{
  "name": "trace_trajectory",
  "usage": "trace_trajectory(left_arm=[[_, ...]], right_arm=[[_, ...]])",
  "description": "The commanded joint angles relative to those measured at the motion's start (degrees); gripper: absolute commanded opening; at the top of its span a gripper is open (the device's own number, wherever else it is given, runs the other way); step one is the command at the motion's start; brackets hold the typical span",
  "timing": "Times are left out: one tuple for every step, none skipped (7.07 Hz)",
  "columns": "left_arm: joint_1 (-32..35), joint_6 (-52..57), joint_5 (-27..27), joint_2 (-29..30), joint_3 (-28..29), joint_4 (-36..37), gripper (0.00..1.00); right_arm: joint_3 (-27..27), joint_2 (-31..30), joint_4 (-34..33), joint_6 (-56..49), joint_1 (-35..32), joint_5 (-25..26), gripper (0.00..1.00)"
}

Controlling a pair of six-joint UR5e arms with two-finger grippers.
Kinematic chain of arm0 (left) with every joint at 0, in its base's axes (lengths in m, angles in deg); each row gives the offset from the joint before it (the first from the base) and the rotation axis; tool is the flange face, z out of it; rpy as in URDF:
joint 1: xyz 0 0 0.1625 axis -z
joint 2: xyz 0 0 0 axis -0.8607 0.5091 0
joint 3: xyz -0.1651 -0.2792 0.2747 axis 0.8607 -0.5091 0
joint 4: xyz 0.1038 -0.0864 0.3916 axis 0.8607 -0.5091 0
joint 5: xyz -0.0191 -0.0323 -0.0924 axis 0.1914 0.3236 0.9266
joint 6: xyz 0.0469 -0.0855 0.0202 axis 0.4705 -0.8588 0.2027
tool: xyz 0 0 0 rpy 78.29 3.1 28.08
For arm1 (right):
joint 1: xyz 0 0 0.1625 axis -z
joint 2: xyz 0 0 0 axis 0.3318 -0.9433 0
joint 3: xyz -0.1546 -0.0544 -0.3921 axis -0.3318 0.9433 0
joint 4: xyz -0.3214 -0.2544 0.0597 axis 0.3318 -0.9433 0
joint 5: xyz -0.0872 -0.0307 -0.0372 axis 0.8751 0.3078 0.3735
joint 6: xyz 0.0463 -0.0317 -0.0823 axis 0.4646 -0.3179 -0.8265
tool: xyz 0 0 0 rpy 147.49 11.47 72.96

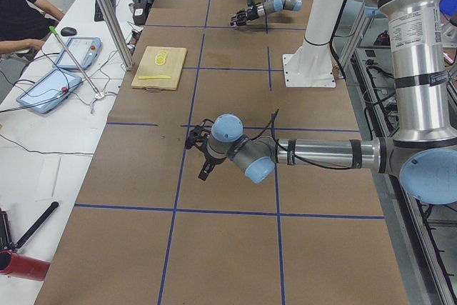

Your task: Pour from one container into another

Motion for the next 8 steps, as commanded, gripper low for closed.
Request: trace_trajectory(left_arm=[[0.2, 0.0, 0.0, 0.0, -0.3, 0.0, 1.00], [0.2, 0.0, -0.1, 0.0, -0.2, 0.0, 1.00], [0.2, 0.0, 0.0, 0.0, -0.3, 0.0, 1.00], [0.2, 0.0, -0.1, 0.0, -0.3, 0.0, 1.00], [0.2, 0.0, -0.1, 0.0, -0.3, 0.0, 1.00], [0.2, 0.0, -0.1, 0.0, -0.4, 0.0, 1.00], [0.2, -0.5, -0.1, 0.0, -0.4, 0.0, 1.00], [0.3, -0.8, -0.1, 0.0, -0.4, 0.0, 1.00]], right_arm=[[2.5, -0.1, 5.8, -0.1, 0.2, -0.1, 0.24], [3.5, 0.4, 6.6, -0.8, 0.2, 0.0, 0.24], [3.5, 0.5, 6.7, -1.0, 0.2, -0.3, 0.26], [3.4, 0.2, 6.6, -1.7, 0.2, -0.2, 0.34], [3.3, 0.3, 6.6, -1.9, 0.2, -0.1, 0.46], [3.4, 0.3, 6.6, -2.1, 0.2, -0.3, 0.54], [3.3, 0.2, 6.7, -2.1, 0.2, -0.3, 0.61], [3.3, 0.2, 6.7, -2.1, 0.2, -0.6, 0.67]])
